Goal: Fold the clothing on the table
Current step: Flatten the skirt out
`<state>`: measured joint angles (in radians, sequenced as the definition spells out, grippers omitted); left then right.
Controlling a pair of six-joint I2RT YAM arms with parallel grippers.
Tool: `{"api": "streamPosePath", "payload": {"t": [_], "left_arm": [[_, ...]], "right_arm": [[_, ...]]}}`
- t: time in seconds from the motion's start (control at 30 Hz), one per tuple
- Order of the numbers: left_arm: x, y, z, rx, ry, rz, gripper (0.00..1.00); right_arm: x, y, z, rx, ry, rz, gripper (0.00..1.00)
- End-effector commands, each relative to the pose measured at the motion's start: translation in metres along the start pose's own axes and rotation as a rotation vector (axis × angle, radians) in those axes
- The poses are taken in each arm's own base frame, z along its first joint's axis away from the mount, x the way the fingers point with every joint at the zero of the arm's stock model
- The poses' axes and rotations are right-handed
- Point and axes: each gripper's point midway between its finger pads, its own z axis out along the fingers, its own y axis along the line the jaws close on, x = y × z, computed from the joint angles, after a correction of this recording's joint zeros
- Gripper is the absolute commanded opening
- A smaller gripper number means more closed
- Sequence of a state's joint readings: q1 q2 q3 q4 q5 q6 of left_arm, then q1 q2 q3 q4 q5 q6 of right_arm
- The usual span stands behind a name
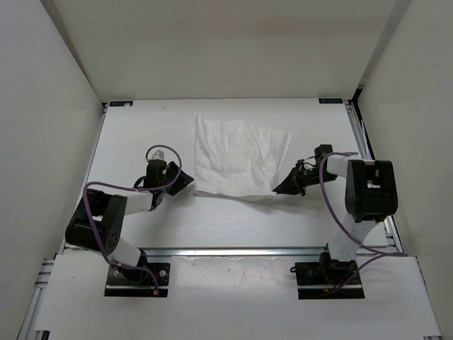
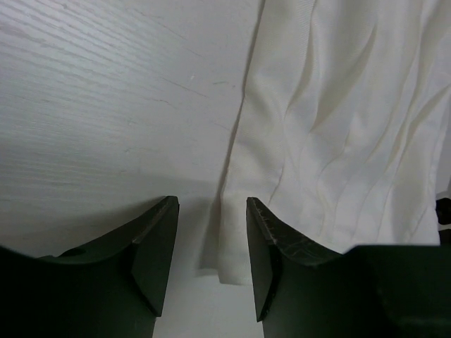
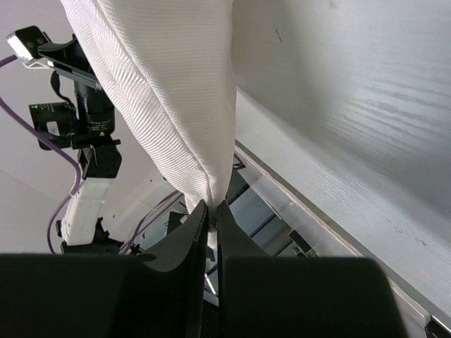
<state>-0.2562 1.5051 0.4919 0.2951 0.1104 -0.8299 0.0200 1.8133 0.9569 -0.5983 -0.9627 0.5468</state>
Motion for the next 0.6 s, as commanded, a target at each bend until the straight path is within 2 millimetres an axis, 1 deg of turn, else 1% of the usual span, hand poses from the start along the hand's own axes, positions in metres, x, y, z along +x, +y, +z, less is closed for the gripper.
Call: {"api": "streamPosePath", "payload": {"t": [0.0,0.07,0.1,0.13,0.17,0.2,0.27,0.37,0.4,0.43,0.47,0.53,0.57], "left_arm": [[0.033,0.003,0.003,0.005,0.140,-0.063,0.55],[0.041,-0.005,0.003,0.028,0.182,-0.059,0.55],[0.042,-0.010,0.003,0.038,0.188,-0.075,0.55],[0.041,-0.014,0.002,0.051,0.196,-0.078,0.55],[0.047,-0.016,0.001,0.058,0.224,-0.079,0.55],[0.049,-0.018,0.000,0.058,0.239,-0.080,0.54],[0.056,-0.025,-0.006,0.076,0.298,-0.092,0.53],[0.065,-0.021,-0.016,0.068,0.335,-0.105,0.52],[0.069,-0.016,-0.020,0.065,0.340,-0.115,0.52],[0.073,-0.011,-0.023,0.058,0.339,-0.123,0.52],[0.082,-0.002,-0.025,0.040,0.350,-0.142,0.52],[0.086,0.002,-0.024,0.043,0.336,-0.178,0.52],[0.086,-0.001,-0.022,0.062,0.329,-0.202,0.51]], "right_arm": [[0.005,0.005,-0.005,-0.018,-0.008,-0.006,0.00],[0.005,0.006,-0.005,-0.020,-0.015,-0.009,0.00],[0.006,0.009,-0.005,-0.030,-0.015,-0.025,0.00],[0.007,0.006,-0.004,-0.024,-0.016,-0.008,0.00],[0.008,0.007,-0.003,-0.033,-0.011,-0.014,0.00],[0.006,0.008,-0.002,-0.040,-0.016,-0.022,0.00],[0.011,0.008,0.003,-0.042,0.004,-0.003,0.00],[0.006,0.011,0.004,-0.050,-0.003,-0.016,0.00],[0.009,0.014,0.004,-0.056,0.000,-0.025,0.00],[0.006,0.016,0.004,-0.065,-0.007,-0.032,0.00],[0.007,0.015,0.004,-0.060,-0.003,-0.019,0.00],[0.004,0.017,0.004,-0.064,-0.009,-0.029,0.00],[0.005,0.018,0.003,-0.061,-0.006,-0.029,0.00]]}}
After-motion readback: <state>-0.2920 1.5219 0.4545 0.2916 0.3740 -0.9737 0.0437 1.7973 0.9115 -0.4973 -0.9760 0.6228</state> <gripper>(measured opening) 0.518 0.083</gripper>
